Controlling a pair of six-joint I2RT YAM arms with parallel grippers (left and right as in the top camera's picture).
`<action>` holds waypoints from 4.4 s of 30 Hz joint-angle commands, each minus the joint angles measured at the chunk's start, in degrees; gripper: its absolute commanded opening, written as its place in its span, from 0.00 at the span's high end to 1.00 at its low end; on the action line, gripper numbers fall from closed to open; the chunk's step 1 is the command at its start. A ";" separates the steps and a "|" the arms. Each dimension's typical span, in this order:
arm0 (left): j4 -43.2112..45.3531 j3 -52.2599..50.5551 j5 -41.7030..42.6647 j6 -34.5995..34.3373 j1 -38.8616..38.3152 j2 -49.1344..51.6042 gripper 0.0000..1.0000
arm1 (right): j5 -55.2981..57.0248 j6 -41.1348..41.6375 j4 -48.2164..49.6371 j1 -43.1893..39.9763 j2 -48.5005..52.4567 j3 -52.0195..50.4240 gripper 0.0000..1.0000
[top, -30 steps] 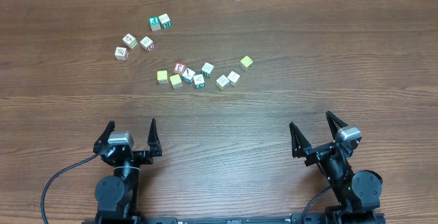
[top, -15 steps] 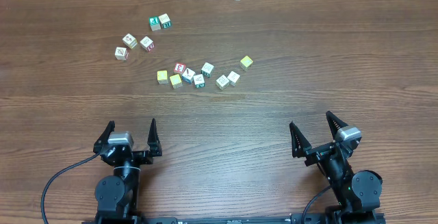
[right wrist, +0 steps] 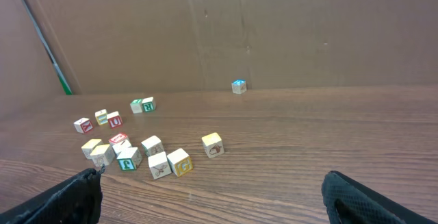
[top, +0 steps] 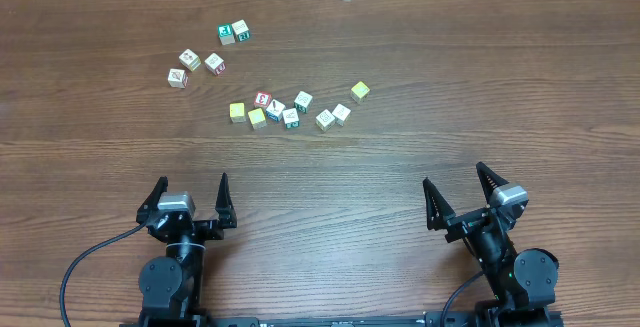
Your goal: Form a tower
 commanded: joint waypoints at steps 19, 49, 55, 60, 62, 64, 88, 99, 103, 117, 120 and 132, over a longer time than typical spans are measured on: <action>0.09 -0.15 -0.52 1.70 -0.33 -0.66 0.01 | -0.04 0.15 0.37 -0.26 -0.63 -0.59 0.00; 0.07 -0.15 -0.52 1.68 -0.33 -0.66 0.01 | -0.04 0.15 0.37 -0.26 -0.63 -0.59 0.00; 0.07 -0.15 -0.52 1.68 -0.33 -0.66 0.00 | -0.04 0.15 0.37 -0.26 -0.63 -0.59 0.00; 0.09 -0.15 -0.52 1.68 -0.31 -0.66 0.00 | -0.04 0.15 0.37 -0.26 -0.63 -0.59 0.00; 0.09 -0.15 -0.52 1.68 -0.31 -0.66 0.00 | -0.04 0.15 0.37 -0.26 -0.63 -0.59 0.00; 0.09 -0.15 -0.52 1.68 -0.33 -0.66 0.01 | -0.04 0.15 0.37 -0.26 -0.63 -0.59 0.00; 0.09 -0.15 -0.50 1.66 -0.33 -0.66 0.01 | -0.04 0.15 0.37 -0.26 -0.63 -0.59 0.00; 0.26 -0.15 -0.46 1.66 -0.33 -0.66 0.01 | -0.04 0.15 0.37 -0.26 -0.63 -0.59 0.00; 1.29 -0.15 -0.52 1.70 -0.31 -0.66 0.01 | -0.04 0.15 0.37 -0.26 -0.63 -0.59 0.00; 49.03 1.05 1.86 0.70 -0.33 -0.66 0.00 | -0.04 0.15 0.37 -0.26 -0.63 -0.59 0.00; 51.95 4.46 2.10 -1.01 -0.33 -0.66 0.00 | -0.04 0.15 0.37 -0.26 -0.63 -0.59 0.00; 28.61 37.00 12.33 2.21 -0.33 9.35 0.00 | -0.04 0.15 0.37 -0.26 -0.63 -0.59 0.00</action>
